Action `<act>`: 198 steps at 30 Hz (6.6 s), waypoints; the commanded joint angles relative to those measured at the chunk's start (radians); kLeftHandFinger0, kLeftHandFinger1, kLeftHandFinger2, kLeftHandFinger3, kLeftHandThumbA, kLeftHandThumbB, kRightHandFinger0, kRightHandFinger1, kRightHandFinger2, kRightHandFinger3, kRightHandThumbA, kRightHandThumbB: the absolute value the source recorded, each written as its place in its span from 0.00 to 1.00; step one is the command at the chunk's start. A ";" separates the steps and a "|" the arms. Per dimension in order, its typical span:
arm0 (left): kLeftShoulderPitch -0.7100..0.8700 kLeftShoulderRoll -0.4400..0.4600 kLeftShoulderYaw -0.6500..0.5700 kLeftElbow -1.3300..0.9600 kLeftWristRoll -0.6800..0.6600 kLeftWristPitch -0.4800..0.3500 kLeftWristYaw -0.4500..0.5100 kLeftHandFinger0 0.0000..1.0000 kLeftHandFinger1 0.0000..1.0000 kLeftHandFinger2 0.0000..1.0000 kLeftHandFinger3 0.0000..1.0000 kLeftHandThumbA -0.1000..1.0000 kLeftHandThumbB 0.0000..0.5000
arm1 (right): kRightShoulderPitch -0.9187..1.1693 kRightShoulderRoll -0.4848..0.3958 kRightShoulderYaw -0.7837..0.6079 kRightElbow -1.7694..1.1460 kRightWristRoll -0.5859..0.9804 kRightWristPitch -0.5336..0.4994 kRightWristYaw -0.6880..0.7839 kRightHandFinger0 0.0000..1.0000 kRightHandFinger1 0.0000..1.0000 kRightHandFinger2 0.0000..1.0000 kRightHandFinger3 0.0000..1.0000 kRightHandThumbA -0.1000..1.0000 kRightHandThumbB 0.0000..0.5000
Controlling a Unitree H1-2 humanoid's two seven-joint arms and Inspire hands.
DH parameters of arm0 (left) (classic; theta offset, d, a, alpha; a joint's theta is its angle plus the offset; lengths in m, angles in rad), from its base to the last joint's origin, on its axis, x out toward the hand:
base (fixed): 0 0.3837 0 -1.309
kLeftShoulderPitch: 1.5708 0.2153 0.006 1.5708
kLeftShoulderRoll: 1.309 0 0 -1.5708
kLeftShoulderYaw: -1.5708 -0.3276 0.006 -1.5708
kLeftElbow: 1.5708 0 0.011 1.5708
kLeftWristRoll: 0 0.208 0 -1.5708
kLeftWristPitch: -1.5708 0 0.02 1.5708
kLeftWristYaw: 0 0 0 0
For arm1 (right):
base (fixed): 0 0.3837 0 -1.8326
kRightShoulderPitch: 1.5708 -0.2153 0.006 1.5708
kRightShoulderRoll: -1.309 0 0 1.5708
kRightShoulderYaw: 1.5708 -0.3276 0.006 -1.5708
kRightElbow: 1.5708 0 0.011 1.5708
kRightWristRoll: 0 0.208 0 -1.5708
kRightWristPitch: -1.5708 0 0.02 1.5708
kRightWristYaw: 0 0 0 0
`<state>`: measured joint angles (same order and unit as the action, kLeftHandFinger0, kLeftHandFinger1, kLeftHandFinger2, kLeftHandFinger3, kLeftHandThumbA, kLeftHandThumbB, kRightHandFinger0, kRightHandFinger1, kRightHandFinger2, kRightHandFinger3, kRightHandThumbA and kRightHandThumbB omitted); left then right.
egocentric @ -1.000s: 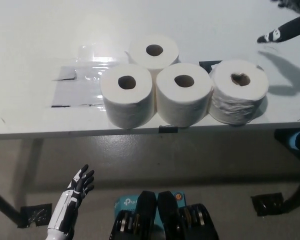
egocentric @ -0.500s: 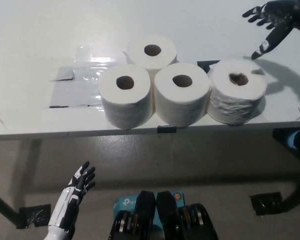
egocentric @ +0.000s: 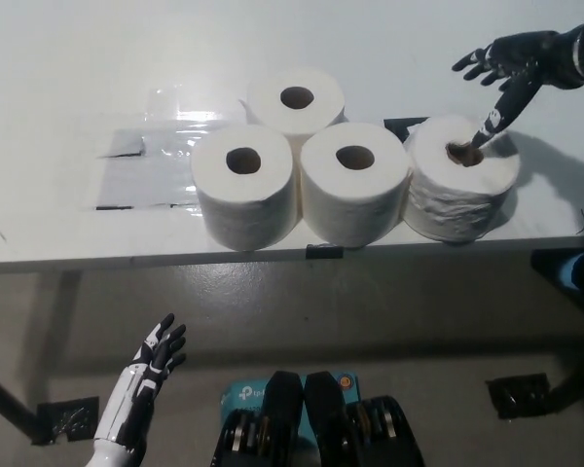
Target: A few rolls of toilet paper are kept infront of the robot and the robot uses its right hand to lift one of the rolls and and places it on top of the other rolls to stack it.
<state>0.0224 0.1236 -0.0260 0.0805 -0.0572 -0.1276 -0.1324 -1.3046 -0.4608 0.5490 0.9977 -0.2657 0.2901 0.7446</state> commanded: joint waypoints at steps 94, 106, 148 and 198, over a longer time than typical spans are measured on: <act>0.017 -0.009 0.041 -0.019 -0.031 -0.068 -0.008 1.00 1.00 1.00 1.00 0.97 0.30 | 0.380 0.154 -1.071 0.388 0.501 -0.222 -0.351 0.00 0.00 0.00 0.00 0.94 0.12; 0.016 -0.007 0.043 -0.013 -0.031 -0.081 -0.009 1.00 1.00 1.00 1.00 0.96 0.30 | 0.326 0.192 -1.219 0.378 0.648 -0.103 -0.271 0.00 0.00 0.00 0.00 0.99 0.10; 0.016 0.000 0.032 -0.027 -0.012 -0.060 -0.010 1.00 1.00 1.00 1.00 0.93 0.31 | 0.070 0.244 -0.785 0.084 0.545 0.021 -0.390 0.00 0.00 0.00 0.00 0.83 0.11; 0.002 0.011 0.026 -0.040 -0.002 -0.044 -0.017 1.00 1.00 1.00 1.00 0.92 0.25 | -0.132 0.300 -0.442 0.300 0.274 -0.141 -0.453 0.00 0.00 0.03 0.08 0.74 0.09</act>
<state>0.0367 0.1219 0.0017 0.0738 -0.0611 -0.1574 -0.1422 -1.3455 -0.1644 0.0923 1.2949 0.0405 0.2371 0.2822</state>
